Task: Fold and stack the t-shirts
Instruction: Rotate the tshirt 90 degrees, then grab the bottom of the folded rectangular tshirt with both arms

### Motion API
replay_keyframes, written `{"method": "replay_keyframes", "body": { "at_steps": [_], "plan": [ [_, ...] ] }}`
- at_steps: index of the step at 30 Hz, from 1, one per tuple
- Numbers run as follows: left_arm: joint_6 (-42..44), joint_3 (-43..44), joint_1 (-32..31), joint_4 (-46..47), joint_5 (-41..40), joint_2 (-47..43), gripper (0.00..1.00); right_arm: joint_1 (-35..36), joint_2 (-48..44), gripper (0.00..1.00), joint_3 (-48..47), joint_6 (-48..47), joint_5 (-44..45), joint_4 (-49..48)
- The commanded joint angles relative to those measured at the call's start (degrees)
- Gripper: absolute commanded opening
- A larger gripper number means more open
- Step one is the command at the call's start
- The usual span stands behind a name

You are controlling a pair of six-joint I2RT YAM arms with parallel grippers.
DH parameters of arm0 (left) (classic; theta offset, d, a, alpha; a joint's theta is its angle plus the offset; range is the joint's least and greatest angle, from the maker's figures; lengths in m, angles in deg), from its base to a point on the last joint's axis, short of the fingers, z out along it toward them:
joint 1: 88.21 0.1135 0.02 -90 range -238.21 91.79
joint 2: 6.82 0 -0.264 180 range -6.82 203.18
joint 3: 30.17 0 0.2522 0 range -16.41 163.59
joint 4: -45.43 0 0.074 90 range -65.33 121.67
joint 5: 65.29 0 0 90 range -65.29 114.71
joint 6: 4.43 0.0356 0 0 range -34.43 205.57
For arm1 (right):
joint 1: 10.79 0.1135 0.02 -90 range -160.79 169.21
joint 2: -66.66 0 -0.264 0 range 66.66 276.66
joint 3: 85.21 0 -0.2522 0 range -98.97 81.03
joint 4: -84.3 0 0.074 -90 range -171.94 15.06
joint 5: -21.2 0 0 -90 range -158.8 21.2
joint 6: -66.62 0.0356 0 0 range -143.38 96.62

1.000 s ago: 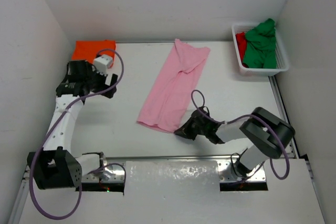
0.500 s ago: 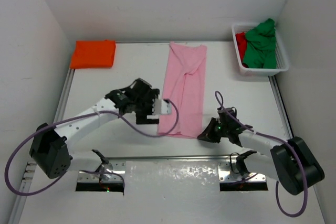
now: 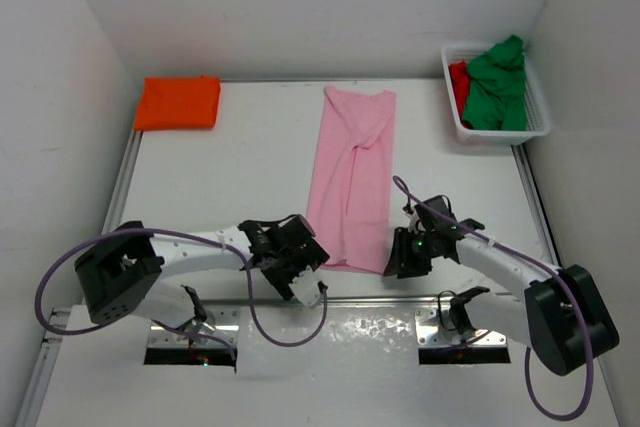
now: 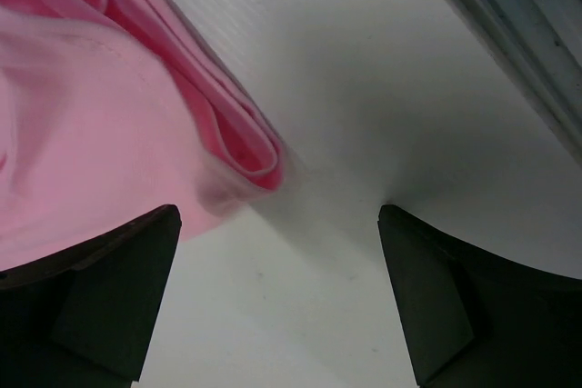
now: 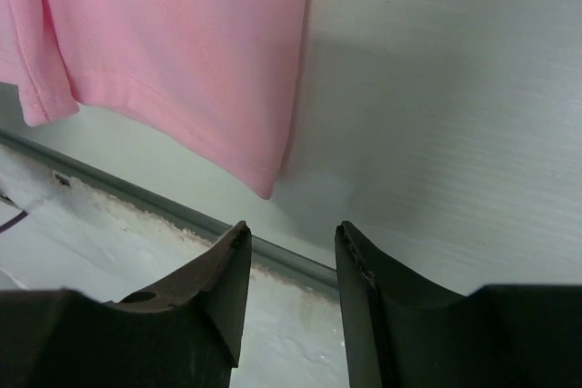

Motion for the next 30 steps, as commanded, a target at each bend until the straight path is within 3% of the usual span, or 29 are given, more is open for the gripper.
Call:
{"method": "replay_keyframes", "body": {
  "at_steps": [1, 3, 6, 10, 15, 16, 18, 20, 21, 22, 26, 30],
  "plan": [
    [4.75, -1.33, -0.29, 8.48, 2.46, 1.28, 0.91, -0.23, -0.44, 0.41, -3.48, -2.74, 2.71, 5.16],
    [4.23, -1.51, -0.29, 10.5, 3.17, 3.03, 0.88, -0.22, 0.18, 0.42, -3.92, -0.38, 2.62, 3.23],
    [3.09, -0.98, -0.29, 11.3, 3.52, 5.32, 0.76, -0.22, 2.02, 0.42, -4.1, 2.26, 3.67, 0.34],
    [2.39, -1.24, -0.38, 11.3, 6.15, 5.85, 0.45, -0.05, 4.57, 0.42, -2.34, 7.01, 1.92, -5.22],
    [1.59, -1.24, -0.38, 11.65, 6.6, 6.29, 0.28, 0.65, 6.77, 0.42, -0.93, 10.52, 1.57, -10.47],
    [0.81, -1.24, -0.29, 12.08, 6.77, 6.29, 0.16, 1.35, 7.29, 0.43, -0.93, 11.23, 1.74, -11.54],
    [-0.07, -1.24, -0.38, 13.14, 6.69, 6.03, 0.06, 1.71, 9.66, 0.42, -1.28, 13.07, 2.35, -13.56],
    [-0.95, -1.07, -0.38, 13.58, 6.52, 5.77, 0.02, 1.88, 11.68, 0.37, -0.93, 14.74, 1.92, -16.1],
    [-2.18, -1.15, -0.38, 14.19, 6.43, 5.42, 0.01, 2.06, 12.13, 0.29, -0.58, 15.19, 1.05, -16.81],
    [-2.97, -1.16, -0.38, 14.55, 6.34, 5.42, 0.0, 2.23, 12.57, 0.28, -0.58, 15.54, 1.04, -17.17],
    [-7.63, -0.46, -0.38, 16.83, 5.64, 4.98, 0.0, 2.41, 13.28, 0.0, -0.67, 15.28, -0.19, -17.0],
    [-14.21, 1.74, 0.84, 16.75, 5.28, 4.54, 0.0, 1.8, 10.56, 0.0, -5.57, 12.65, 1.82, -12.62]
  ]
}}
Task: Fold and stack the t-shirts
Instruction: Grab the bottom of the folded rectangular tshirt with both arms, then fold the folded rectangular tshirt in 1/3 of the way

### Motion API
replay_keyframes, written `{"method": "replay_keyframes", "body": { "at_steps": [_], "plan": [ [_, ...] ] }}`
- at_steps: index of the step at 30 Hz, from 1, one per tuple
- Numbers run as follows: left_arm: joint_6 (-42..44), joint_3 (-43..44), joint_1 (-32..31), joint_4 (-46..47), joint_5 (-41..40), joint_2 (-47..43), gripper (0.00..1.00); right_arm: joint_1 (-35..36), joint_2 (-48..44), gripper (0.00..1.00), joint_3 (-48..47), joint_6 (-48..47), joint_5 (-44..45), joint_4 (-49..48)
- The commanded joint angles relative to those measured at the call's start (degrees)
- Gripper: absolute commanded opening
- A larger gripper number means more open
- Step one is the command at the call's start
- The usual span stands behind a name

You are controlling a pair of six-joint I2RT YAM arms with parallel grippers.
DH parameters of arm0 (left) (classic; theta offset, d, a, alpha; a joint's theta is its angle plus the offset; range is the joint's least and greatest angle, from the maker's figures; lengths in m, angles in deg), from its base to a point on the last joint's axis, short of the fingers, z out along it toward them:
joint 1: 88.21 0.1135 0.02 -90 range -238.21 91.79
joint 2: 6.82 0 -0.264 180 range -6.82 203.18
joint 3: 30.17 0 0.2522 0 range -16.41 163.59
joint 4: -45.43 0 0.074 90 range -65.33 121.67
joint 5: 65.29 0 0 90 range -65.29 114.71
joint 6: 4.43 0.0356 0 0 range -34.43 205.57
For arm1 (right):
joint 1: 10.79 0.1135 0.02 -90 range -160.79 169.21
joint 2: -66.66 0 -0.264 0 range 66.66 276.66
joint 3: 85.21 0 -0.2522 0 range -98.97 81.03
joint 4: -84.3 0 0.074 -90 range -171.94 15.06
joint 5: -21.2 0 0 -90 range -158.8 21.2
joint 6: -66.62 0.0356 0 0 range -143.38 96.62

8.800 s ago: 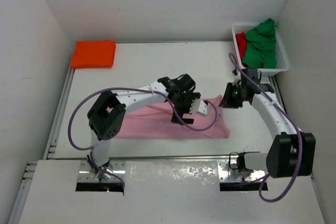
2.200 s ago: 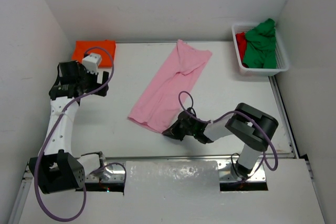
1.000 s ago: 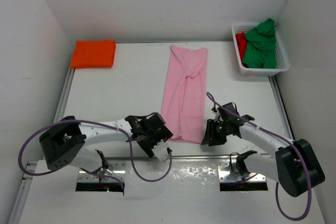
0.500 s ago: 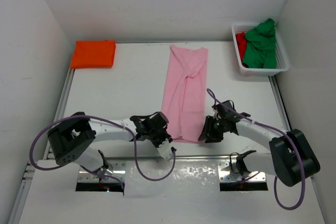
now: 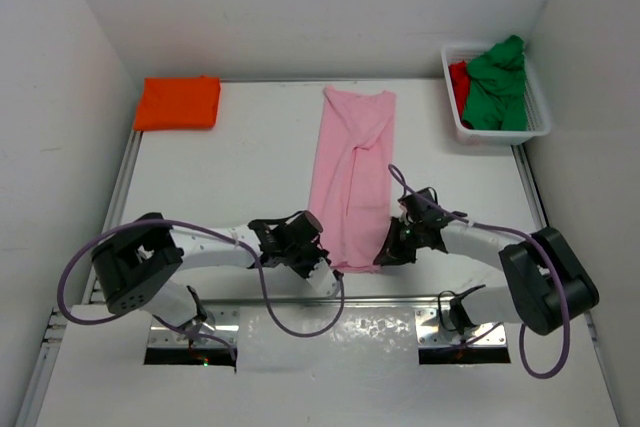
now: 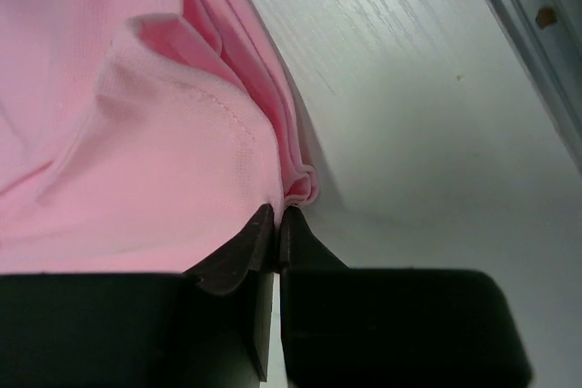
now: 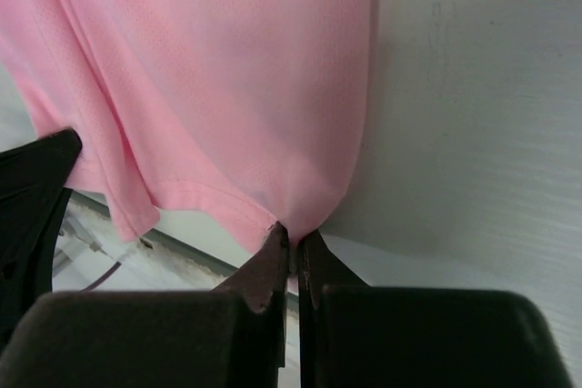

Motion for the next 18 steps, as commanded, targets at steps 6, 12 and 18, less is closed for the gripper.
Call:
{"method": "replay_keyframes", "body": {
  "at_steps": [6, 12, 18],
  "plan": [
    [-14.57, 14.49, 11.21, -6.9, 8.61, -1.17, 0.0, -4.99, -2.83, 0.0, -14.29, -6.02, 1.99, 7.92],
    [-20.02, 26.71, 20.09, -9.56, 11.61, 3.04, 0.0, -10.97, 3.75, 0.0, -29.05, -11.91, 3.03, 12.06],
    [-23.9, 44.44, 26.16, -11.32, 13.02, 15.33, 0.0, -15.11, 14.65, 0.0, -42.26, -14.1, 2.68, 12.06]
  ]
}}
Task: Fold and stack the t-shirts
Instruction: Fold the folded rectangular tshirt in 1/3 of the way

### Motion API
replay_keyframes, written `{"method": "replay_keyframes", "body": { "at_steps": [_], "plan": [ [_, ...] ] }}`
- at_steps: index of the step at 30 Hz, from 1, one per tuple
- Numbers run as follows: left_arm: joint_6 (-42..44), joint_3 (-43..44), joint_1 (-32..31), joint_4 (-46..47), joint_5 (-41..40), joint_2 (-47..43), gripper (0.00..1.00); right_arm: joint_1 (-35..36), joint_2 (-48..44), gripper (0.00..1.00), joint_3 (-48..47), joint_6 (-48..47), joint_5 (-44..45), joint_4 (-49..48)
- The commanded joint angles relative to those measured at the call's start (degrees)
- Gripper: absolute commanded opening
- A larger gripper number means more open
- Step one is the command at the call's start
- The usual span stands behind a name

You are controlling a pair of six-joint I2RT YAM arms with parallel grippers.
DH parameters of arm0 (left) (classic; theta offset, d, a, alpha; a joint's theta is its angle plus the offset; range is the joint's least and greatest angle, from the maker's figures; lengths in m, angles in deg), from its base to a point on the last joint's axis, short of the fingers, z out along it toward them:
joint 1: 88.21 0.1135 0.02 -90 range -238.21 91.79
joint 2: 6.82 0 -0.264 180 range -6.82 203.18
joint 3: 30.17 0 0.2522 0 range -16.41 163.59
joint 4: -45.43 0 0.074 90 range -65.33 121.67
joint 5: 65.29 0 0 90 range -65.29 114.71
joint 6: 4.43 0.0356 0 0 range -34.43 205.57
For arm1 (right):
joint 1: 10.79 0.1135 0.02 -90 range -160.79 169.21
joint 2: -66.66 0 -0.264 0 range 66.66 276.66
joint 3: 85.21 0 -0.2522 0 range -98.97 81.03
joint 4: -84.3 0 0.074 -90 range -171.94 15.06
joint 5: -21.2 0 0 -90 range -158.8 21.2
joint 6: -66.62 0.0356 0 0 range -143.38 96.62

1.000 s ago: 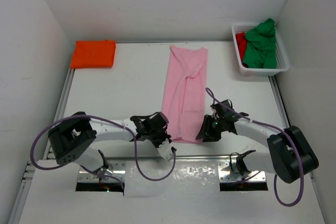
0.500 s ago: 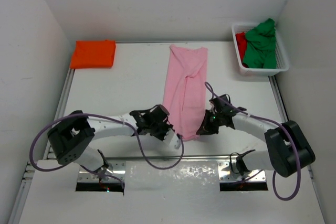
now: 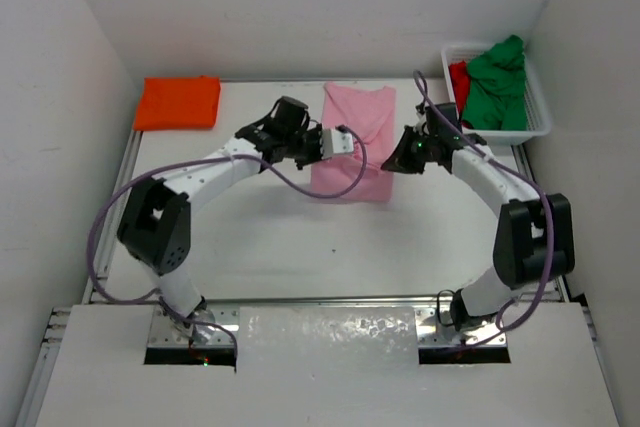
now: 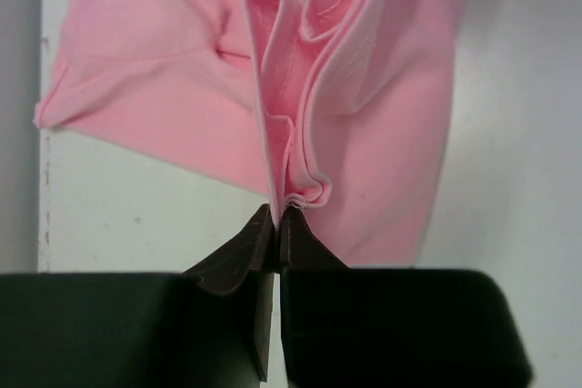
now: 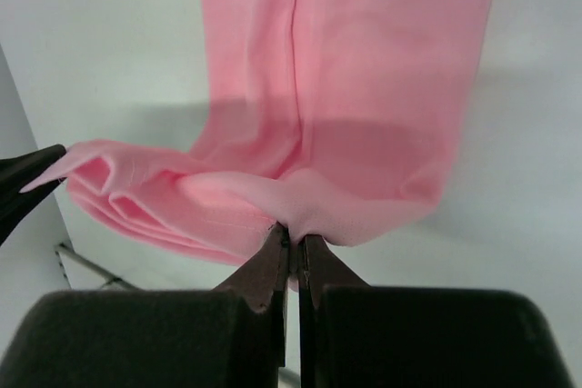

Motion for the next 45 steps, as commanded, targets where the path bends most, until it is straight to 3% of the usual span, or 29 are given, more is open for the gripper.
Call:
{"method": "replay_keyframes", "body": {
  "at_steps": [1, 6, 14, 17, 21, 35, 38, 39, 40, 44, 45],
  "plan": [
    [-3.15, 8.82, 2.49, -2.43, 2.33, 5.97, 0.0, -1.89, 5.36, 0.0, -6.99, -2.92, 0.5, 0.96],
    [-3.68, 17.78, 4.77, -2.87, 1.36, 14.68, 0.0, -3.47, 13.45, 0.0, -13.59, -2.22, 1.64, -0.62],
    [-3.5, 22.2, 6.18, 3.02, -0.05, 21.54, 0.0, -4.79, 21.9, 0.0, -21.32, -1.25, 1.64, -1.07],
    [-3.94, 23.51, 6.89, 1.97, 1.88, 21.98, 0.0, -4.79, 21.56, 0.0, -19.84, -1.25, 1.72, -0.18],
    [-2.98, 23.52, 7.33, 0.2, 4.35, 21.72, 0.0, -4.79, 18.21, 0.0, -15.09, -0.63, 3.04, -3.26],
    [-7.37, 21.85, 7.42, 12.42, -0.65, 27.25, 0.0, -4.88, 29.28, 0.0, -24.57, -0.01, 5.07, -4.84],
    [-8.42, 21.93, 7.5, 14.61, -2.77, 29.01, 0.0, -4.88, 32.09, 0.09, -28.61, -1.07, 5.94, -3.18],
    [-8.69, 22.28, 7.68, 15.23, -3.12, 29.89, 0.04, -5.05, 32.62, 0.11, -29.41, -1.59, 6.73, -2.39],
    [-8.95, 22.63, 7.85, 15.59, -3.3, 30.42, 0.17, -5.23, 33.23, 0.15, -29.94, -2.82, 9.0, -0.82],
    [-14.2, 25.87, 8.38, 19.8, -7.85, 34.36, 0.28, -6.98, 34.72, 0.25, -32.12, -5.63, 11.22, -4.05],
    [-15.1, 27.19, 8.47, 19.72, -9.43, 35.16, 0.34, -7.07, 35.6, 0.27, -34.05, -8.43, 11.65, -3.01]
  ]
}}
